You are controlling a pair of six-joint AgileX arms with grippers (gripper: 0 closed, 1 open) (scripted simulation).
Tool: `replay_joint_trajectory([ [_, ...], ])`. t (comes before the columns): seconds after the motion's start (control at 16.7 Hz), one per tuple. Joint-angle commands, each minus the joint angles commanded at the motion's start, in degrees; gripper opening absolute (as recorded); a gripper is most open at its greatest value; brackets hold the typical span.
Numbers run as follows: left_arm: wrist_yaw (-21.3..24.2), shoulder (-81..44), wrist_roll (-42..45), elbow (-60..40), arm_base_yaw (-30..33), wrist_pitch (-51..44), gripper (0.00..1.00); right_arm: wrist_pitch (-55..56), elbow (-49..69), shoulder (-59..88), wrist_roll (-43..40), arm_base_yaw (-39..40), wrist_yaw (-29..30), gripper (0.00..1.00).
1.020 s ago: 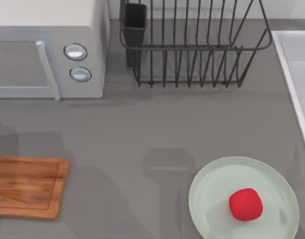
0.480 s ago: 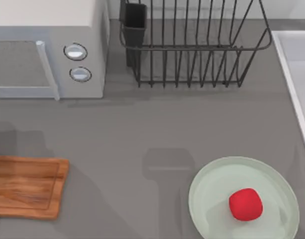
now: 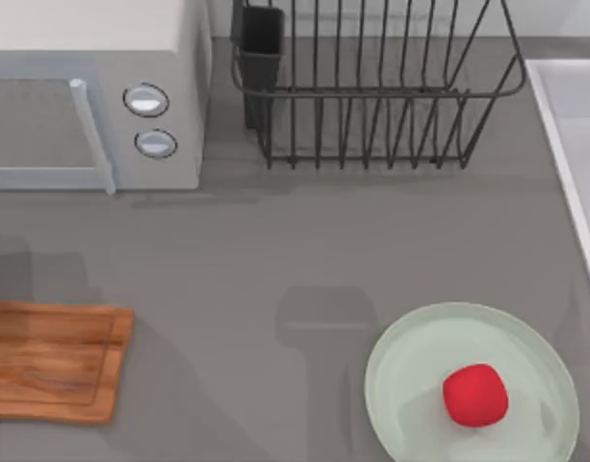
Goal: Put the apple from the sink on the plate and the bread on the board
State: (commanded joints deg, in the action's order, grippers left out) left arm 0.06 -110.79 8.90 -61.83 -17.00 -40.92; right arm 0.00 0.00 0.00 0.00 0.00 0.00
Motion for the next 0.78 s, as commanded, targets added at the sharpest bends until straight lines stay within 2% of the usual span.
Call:
replay_joint_trajectory([
  [0.36, 0.00, 0.00, 0.00, 0.00, 0.00, 0.00, 0.02, 0.00, 0.00, 0.00, 0.00, 0.00, 0.00, 1.00],
  [0.78, 0.00, 0.00, 0.00, 0.00, 0.00, 0.00, 0.00, 0.00, 0.00, 0.00, 0.00, 0.00, 0.00, 1.00],
])
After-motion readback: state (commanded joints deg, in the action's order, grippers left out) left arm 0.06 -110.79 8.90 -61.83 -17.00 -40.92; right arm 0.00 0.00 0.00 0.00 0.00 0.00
